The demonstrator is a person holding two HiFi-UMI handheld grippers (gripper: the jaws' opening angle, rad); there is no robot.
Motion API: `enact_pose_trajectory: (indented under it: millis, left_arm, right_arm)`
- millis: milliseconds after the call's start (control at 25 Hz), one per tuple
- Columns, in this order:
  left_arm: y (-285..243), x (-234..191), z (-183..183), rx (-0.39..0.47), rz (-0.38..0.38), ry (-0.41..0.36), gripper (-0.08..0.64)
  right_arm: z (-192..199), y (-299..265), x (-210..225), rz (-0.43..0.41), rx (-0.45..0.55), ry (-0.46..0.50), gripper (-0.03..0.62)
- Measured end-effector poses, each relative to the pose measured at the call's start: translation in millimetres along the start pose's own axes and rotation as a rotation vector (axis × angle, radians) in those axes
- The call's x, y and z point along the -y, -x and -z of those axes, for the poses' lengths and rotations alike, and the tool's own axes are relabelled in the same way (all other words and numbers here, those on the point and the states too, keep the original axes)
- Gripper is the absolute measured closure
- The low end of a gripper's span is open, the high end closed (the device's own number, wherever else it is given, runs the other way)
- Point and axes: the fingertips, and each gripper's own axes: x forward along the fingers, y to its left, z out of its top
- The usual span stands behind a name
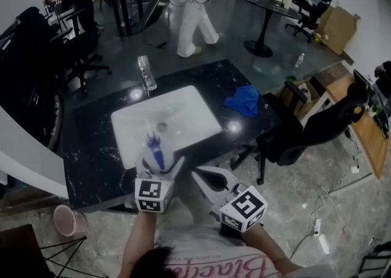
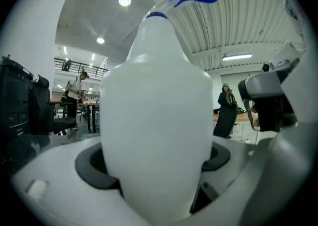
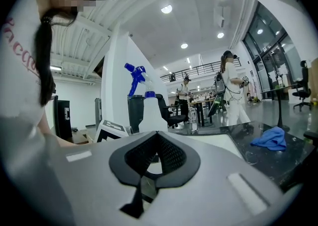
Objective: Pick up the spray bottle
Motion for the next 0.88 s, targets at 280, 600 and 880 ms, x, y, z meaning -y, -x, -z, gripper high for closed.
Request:
enact_pose_trajectory:
  millis: [280, 600, 880]
  left_arm:
    - [22.2, -0.4, -36.2, 0.034, -0.033, -0.017, 0.133]
    - [44.8, 1.4, -64.7, 0.066, -0.073, -0.018, 0.133]
    - [55.5, 5.6, -73.9, 0.081, -0.105, -0.037, 0.133]
  right_arm:
    - [-1.9, 3.9, -11.5, -0.016, 0.007, 0.036, 0.591]
    - [-0.1, 12.9, -19.9, -0.014, 0.006, 0.044, 0.592]
    - [-0.9, 20.9, -24.8, -0.015, 0.016, 0.055, 0.592]
